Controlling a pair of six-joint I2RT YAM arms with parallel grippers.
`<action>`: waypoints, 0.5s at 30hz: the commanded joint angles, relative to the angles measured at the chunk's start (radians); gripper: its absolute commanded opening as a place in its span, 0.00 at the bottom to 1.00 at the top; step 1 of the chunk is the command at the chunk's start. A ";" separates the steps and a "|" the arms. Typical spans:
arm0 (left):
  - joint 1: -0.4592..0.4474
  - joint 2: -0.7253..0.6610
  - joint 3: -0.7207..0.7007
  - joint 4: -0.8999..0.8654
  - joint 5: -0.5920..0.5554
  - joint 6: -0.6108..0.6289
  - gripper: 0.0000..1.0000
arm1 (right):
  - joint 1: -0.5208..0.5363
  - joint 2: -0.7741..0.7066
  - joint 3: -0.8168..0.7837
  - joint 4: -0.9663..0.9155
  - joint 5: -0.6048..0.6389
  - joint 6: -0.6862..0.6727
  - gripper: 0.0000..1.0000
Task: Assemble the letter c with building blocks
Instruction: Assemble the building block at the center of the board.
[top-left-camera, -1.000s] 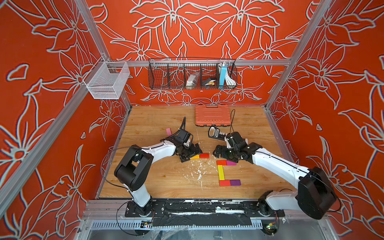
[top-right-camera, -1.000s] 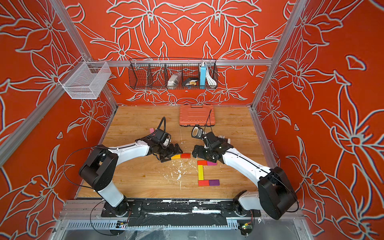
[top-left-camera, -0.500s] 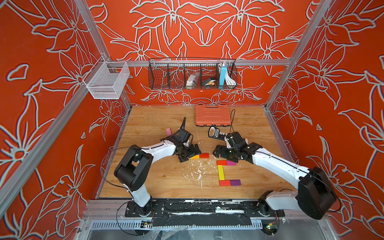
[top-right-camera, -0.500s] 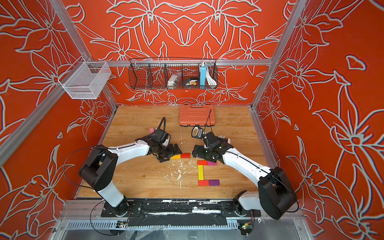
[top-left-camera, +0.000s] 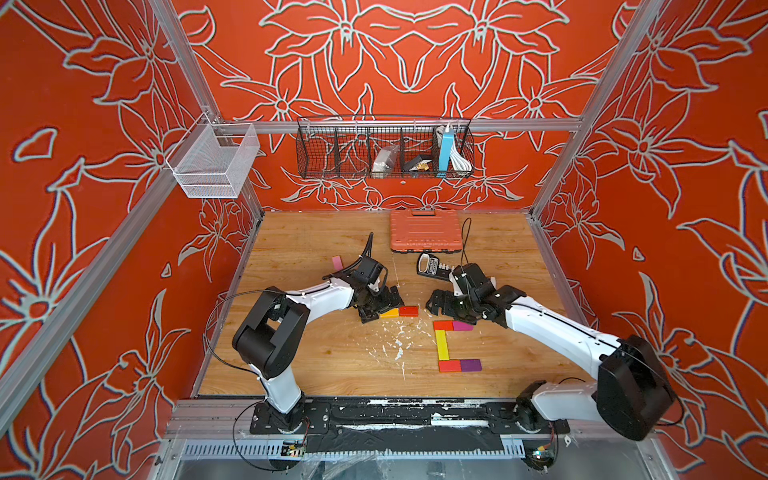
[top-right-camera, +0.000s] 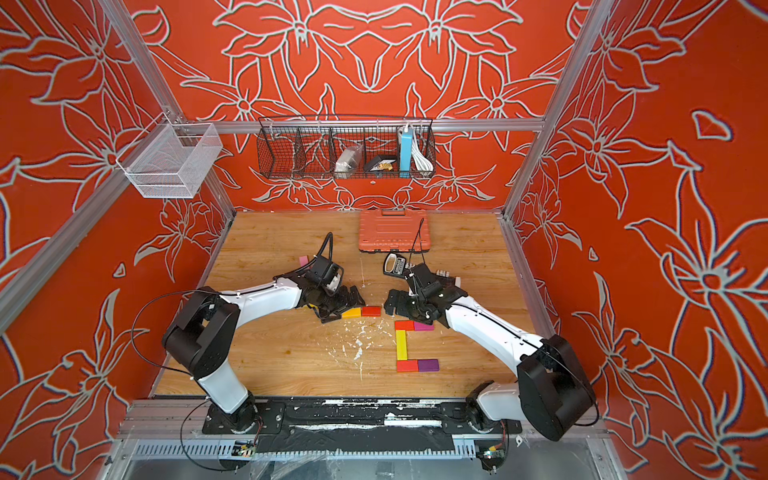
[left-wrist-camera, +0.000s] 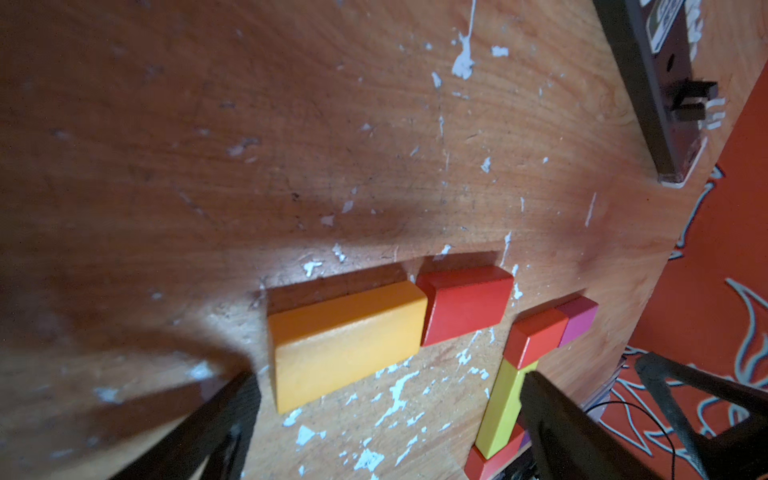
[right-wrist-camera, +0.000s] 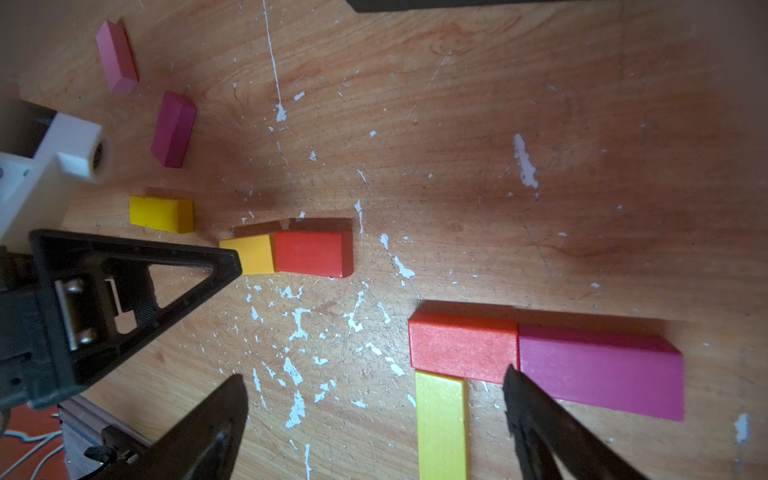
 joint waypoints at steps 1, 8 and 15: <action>0.002 0.018 0.022 0.005 0.012 0.015 0.98 | -0.004 -0.013 -0.010 0.002 0.003 0.005 0.98; 0.002 0.029 0.032 0.002 0.014 0.019 0.98 | -0.004 -0.012 -0.010 0.002 0.003 0.005 0.98; 0.002 0.037 0.046 -0.003 0.016 0.024 0.98 | -0.004 -0.011 -0.010 0.002 0.001 0.003 0.98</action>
